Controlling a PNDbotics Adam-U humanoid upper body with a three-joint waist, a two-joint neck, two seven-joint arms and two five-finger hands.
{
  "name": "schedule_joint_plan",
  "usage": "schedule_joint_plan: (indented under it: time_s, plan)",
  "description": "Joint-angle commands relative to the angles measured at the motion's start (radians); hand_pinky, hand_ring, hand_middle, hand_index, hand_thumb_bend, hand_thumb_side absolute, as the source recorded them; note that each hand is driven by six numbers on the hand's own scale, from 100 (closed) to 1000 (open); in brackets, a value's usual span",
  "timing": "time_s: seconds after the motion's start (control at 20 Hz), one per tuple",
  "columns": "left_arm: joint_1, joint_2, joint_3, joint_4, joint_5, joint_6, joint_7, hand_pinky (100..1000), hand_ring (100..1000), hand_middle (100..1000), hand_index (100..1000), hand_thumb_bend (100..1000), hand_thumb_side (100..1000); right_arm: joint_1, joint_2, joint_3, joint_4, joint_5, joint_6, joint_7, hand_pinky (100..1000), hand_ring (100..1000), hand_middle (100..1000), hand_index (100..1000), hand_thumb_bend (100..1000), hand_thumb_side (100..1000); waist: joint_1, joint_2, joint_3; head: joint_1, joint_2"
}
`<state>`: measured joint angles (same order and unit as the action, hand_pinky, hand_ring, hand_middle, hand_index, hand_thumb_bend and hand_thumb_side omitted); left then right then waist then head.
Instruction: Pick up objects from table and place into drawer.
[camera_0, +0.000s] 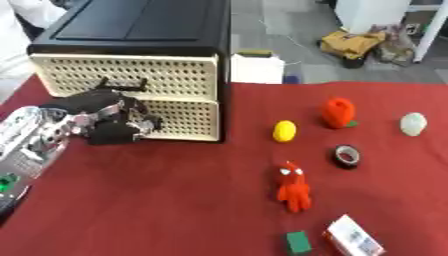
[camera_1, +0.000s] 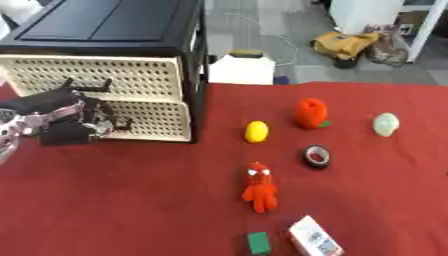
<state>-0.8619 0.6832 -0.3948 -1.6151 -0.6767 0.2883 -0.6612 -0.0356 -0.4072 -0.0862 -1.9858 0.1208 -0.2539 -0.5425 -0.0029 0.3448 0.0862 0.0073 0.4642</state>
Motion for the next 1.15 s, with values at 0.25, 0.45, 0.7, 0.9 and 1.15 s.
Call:
schedule_joint_plan:
  time_s: [0.25,0.45,0.7,0.9,1.15]
  plan:
    - [0.051,0.021,0.077,-0.184,0.107,-0.077,-0.066,349,392,432,716,100,1000,-0.002,-0.018,-0.015,-0.014,-0.018,-0.006,0.005,604,688,559,764,100,927,-0.007,-0.038,0.009,-0.013,0.01]
    - [0.073,0.017,0.137,-0.286,0.165,-0.089,-0.031,353,378,423,709,100,1000,0.001,-0.022,-0.018,-0.014,-0.025,-0.008,0.004,605,690,561,764,100,928,-0.009,-0.048,0.016,-0.027,0.018]
    - [0.092,-0.002,0.235,-0.378,0.235,-0.095,0.037,385,382,439,756,100,1000,-0.003,-0.036,-0.023,-0.014,-0.034,-0.021,0.002,610,695,567,766,100,944,-0.013,-0.058,0.024,-0.047,0.032]
    - [0.117,-0.07,0.329,-0.385,0.293,-0.131,0.096,472,429,484,823,100,1000,-0.012,-0.054,-0.034,-0.014,-0.025,-0.048,-0.021,615,701,575,768,100,968,-0.018,-0.064,0.038,-0.059,0.047]
    - [0.164,-0.181,0.442,-0.385,0.362,-0.196,0.165,511,467,512,848,100,1000,-0.043,-0.065,-0.042,-0.014,0.008,-0.073,-0.061,615,705,589,772,100,980,-0.024,-0.068,0.051,-0.053,0.077]
